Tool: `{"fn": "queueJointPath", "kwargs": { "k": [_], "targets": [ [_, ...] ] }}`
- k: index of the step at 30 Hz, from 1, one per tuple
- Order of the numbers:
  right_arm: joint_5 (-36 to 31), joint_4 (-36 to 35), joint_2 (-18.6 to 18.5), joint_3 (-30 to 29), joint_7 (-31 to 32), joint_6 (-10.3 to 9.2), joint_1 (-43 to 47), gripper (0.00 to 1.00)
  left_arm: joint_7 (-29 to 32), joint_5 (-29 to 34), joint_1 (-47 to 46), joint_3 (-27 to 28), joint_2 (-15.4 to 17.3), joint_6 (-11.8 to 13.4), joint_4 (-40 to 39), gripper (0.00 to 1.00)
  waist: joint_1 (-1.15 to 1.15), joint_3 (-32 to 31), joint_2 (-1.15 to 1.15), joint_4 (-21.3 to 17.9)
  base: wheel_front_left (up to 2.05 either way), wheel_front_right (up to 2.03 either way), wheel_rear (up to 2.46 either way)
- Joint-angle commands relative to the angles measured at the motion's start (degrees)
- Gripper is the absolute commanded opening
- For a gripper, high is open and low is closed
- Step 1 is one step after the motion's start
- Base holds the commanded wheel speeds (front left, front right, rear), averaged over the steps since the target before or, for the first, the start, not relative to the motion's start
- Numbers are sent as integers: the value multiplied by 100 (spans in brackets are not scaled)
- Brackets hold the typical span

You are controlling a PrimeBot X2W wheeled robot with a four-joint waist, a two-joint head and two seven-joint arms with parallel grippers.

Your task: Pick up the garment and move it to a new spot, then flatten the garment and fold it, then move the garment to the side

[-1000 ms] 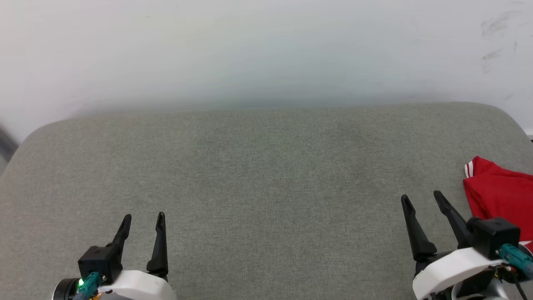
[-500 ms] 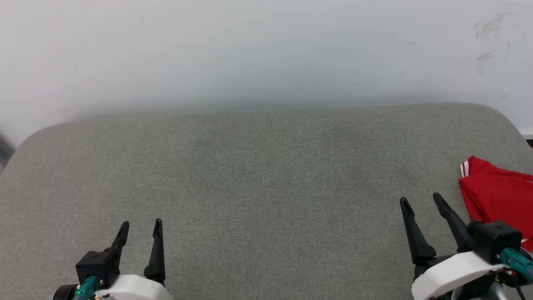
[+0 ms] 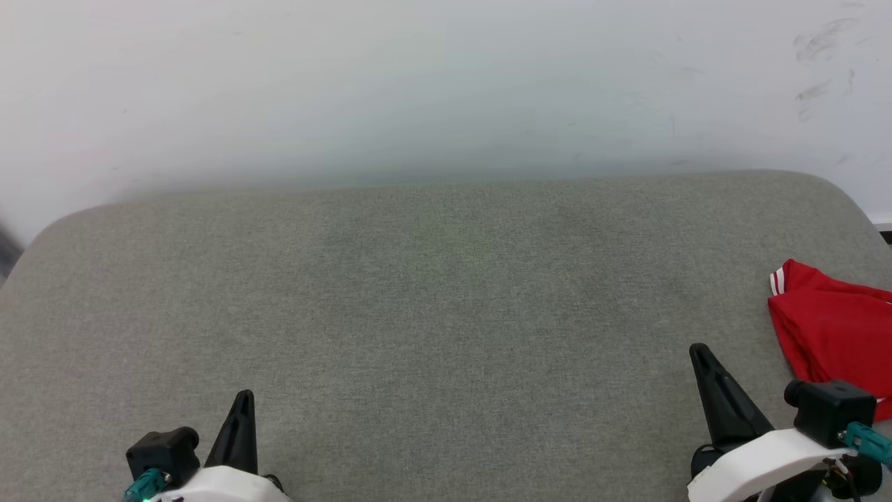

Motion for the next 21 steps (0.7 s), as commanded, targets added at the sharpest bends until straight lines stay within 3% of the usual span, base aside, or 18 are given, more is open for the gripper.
{"fn": "queueJointPath", "kwargs": {
  "k": [1, 21],
  "targets": [
    [246, -37, -25, -19, -16, 0, -120, 0, 38, -164, -140, 123, 9, -63, -57, 0, 0, 2, 0, 4, 0, 0, 0],
    [2284, 433, -81, -130, -6, 0, -392, 0, 503, -1578, -354, 761, -449, -628, 196, 0, 0, 40, 0, 54, 0, 0, 0]
  ]
}}
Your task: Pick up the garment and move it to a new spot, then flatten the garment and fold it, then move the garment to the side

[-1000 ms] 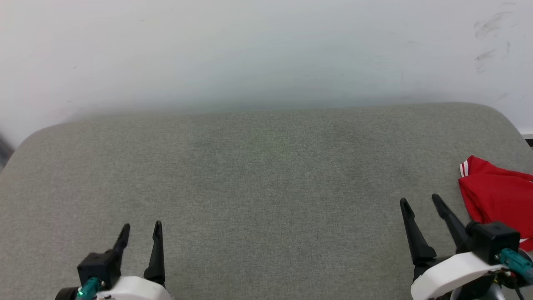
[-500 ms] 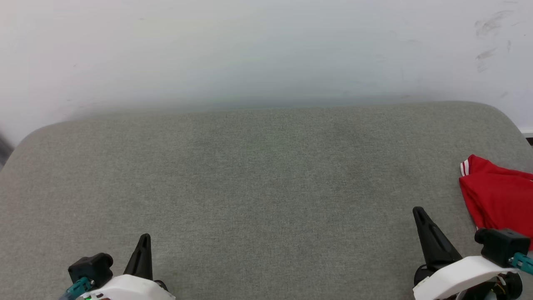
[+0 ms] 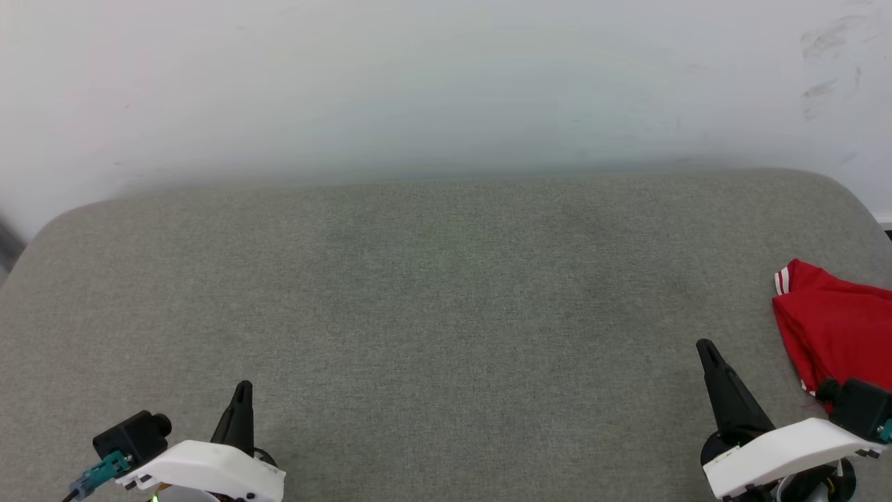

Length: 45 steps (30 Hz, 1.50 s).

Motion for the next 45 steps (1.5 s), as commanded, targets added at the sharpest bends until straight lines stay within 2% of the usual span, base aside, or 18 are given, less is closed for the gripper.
{"fn": "queueJointPath", "kwargs": {
  "k": [1, 24, 45],
  "targets": [
    [214, -30, -49, -27, -5, 0, -190, 0, 35, -144, -180, 117, -11, -74, -41, 0, 0, 2, 0, 3, 0, 0, 0],
    [2006, 375, -61, -167, 37, 0, -415, 0, 469, -1401, -345, 707, -439, -571, 117, 0, 0, 48, 0, 61, 0, 0, 0],
    [3243, 668, -50, -289, 83, 0, -561, 0, 780, -2276, -460, 1134, -759, -918, 239, 0, 0, 87, 0, 111, 0, 0, 0]
  ]
}}
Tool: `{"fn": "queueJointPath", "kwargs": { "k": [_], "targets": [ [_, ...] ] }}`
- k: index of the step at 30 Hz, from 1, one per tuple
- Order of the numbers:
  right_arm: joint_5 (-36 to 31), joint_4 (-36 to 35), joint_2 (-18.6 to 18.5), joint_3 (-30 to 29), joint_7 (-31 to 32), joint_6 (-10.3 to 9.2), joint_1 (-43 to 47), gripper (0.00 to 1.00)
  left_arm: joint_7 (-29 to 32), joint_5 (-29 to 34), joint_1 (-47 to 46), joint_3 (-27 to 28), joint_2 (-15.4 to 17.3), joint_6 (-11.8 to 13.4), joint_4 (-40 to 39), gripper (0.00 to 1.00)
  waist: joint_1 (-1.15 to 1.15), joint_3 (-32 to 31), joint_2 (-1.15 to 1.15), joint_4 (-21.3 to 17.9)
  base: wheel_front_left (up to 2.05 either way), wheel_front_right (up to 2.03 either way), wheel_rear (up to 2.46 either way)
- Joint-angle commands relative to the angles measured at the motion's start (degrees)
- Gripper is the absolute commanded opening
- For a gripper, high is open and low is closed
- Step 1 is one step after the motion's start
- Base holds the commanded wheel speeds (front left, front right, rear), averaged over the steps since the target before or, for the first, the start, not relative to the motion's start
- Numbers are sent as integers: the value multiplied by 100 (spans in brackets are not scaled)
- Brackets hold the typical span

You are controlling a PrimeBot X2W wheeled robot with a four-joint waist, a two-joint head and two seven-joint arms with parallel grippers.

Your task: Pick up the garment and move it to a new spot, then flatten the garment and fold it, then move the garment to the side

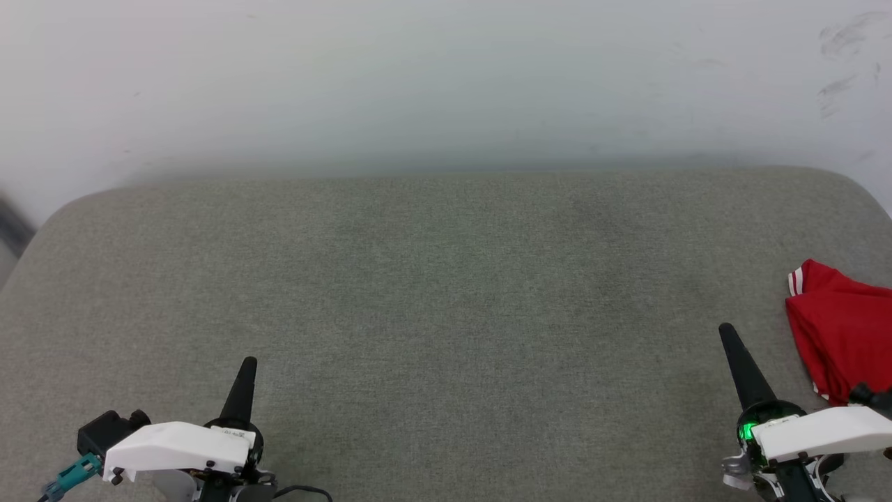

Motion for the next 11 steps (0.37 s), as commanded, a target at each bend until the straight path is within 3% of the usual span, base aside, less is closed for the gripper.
{"fn": "queueJointPath", "kwargs": {
  "k": [1, 11],
  "targets": [
    [114, -11, -27, -17, 11, 1, -134, 0, 29, -75, -161, 70, -15, -54, -19, 0, 0, 1, 0, 2, 0, 0, 0],
    [650, 117, -15, -76, 43, 1, -201, 0, 164, -451, -198, 258, -155, -205, 34, 0, 0, 21, 0, 27, 0, 0, 0]
  ]
}}
